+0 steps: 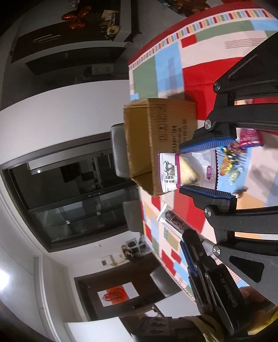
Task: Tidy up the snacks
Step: 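Lift both snacks over the box and open both tools to drop them inside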
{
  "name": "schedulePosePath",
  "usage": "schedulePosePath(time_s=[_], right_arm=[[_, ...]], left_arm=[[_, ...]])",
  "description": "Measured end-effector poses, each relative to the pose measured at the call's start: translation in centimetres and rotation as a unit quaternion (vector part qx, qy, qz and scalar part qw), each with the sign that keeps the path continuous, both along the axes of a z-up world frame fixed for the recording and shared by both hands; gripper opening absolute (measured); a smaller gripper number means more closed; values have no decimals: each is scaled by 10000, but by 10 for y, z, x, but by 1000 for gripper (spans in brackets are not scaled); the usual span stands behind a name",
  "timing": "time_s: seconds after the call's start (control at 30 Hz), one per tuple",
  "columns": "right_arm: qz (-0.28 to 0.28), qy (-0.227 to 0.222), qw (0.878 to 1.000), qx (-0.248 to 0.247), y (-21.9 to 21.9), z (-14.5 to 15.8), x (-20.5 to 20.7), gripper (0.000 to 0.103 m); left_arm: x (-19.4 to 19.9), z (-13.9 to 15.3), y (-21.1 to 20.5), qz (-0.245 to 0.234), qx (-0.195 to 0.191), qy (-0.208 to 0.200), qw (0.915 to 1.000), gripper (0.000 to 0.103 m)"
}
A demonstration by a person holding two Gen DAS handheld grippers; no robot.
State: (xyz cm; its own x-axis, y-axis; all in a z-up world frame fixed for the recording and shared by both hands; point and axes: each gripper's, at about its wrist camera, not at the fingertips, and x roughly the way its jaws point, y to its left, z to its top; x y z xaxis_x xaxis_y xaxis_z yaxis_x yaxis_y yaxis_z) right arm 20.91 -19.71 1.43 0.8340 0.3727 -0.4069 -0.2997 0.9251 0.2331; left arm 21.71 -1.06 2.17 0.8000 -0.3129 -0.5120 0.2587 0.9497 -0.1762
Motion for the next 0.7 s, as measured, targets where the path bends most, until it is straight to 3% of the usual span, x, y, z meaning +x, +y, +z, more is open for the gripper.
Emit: schedulePosePath(time_s=[0.27,0.7], right_arm=[[-73,-221,9997,-51,-4,23,25,34],[-135,-364,9987,-317,-9,45,75,34]], left_arm=[[29,24,-4,14,38,-229,9997,21],[95,42,-10,-55,201,-209,9996,21]])
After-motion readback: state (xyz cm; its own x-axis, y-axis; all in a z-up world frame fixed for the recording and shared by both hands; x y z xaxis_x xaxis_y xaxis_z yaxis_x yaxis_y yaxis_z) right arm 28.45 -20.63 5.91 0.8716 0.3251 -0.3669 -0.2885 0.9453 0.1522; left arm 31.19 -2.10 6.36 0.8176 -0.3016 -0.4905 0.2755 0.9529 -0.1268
